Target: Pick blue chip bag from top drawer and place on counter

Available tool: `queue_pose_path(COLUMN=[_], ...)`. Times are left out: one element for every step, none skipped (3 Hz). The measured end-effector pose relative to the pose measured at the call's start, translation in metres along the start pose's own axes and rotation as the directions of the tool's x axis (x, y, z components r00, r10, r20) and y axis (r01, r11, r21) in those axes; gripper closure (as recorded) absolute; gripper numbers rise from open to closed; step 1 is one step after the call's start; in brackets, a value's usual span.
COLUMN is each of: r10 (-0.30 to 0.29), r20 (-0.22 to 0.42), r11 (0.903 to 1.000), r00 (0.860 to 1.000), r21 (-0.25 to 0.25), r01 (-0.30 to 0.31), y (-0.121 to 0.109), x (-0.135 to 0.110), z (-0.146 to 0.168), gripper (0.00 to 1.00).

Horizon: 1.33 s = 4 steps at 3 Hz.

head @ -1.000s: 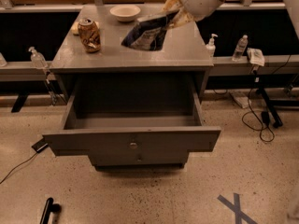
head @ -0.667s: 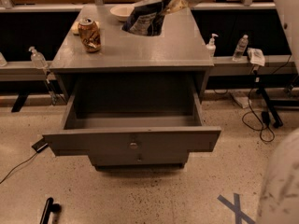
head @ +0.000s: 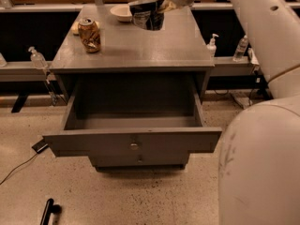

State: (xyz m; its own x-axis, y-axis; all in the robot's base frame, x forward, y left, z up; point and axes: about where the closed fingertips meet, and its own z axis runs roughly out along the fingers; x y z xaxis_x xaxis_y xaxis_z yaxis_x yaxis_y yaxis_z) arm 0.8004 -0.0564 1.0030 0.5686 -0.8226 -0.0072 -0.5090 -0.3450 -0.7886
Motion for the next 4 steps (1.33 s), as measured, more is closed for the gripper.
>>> queue_pose_path(r10=[0.038,0.068,0.103,0.129], r20=[-0.066,-0.104,-0.121,-0.135], r11=[0.9993,0.9977,0.9942,0.9903], r00=[0.997,0.992,0.987,0.982], r21=[0.009,0.002,-0.017,-0.034], r01=[-0.037,-0.068,-0.106,-0.135], y=[0.0,0.009,0.025,0.035], x=[0.019,0.033,0.043,0.047], z=[0.03,0.049,0.06,0.058], gripper=[0.64,0.4,0.16,0.0])
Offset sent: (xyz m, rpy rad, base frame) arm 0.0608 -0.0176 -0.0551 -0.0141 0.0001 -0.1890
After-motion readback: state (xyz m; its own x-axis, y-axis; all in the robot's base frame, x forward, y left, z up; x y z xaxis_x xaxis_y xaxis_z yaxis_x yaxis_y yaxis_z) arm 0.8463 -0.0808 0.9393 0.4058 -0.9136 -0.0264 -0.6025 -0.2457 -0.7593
